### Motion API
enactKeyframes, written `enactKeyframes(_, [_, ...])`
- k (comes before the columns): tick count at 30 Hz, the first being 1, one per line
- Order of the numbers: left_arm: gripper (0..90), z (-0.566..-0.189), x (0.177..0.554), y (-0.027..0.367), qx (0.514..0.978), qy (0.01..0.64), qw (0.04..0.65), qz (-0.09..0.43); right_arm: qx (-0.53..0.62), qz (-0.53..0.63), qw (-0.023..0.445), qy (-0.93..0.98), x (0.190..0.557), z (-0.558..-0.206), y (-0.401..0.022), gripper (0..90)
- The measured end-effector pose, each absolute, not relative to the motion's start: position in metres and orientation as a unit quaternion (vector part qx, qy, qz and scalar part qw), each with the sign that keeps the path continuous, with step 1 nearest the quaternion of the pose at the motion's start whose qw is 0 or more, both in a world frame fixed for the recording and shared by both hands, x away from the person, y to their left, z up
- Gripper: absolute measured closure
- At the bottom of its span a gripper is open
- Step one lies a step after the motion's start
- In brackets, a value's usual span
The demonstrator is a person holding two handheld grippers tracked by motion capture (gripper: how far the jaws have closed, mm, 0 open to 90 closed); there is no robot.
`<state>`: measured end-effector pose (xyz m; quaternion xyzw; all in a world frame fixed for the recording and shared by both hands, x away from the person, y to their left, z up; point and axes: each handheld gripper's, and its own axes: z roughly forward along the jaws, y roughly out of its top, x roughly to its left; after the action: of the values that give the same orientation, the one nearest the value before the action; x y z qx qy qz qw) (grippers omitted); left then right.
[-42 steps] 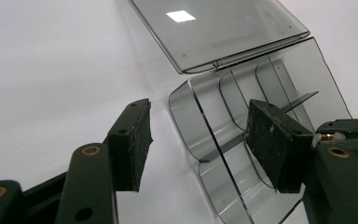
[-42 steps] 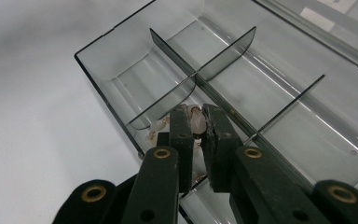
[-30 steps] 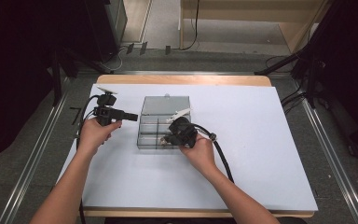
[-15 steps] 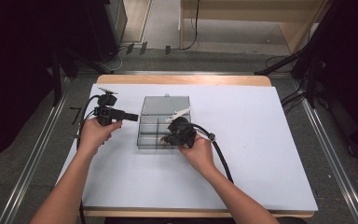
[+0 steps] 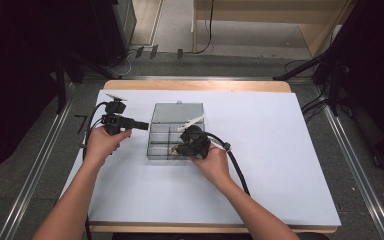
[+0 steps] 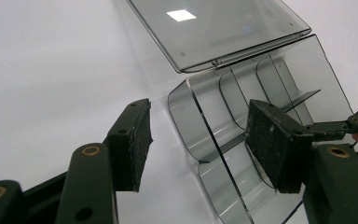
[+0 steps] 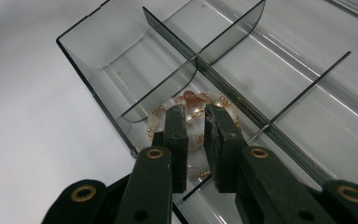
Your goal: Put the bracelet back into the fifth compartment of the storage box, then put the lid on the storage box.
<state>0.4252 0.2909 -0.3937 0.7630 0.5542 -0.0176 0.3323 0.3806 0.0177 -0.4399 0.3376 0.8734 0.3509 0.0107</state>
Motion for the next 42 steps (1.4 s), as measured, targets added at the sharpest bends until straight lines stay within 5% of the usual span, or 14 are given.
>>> enactKeyframes(17, [41.1,-0.392,0.428,0.288,0.761,0.554,0.338,-0.015,0.346,0.382,0.021,0.857,0.382,-0.427,0.005,76.2])
enactKeyframes(42, [41.7,-0.390,0.432,0.277,0.769,0.544,0.335,-0.007,0.388,0.425,0.067,0.815,0.390,-0.409,-0.027,58.1])
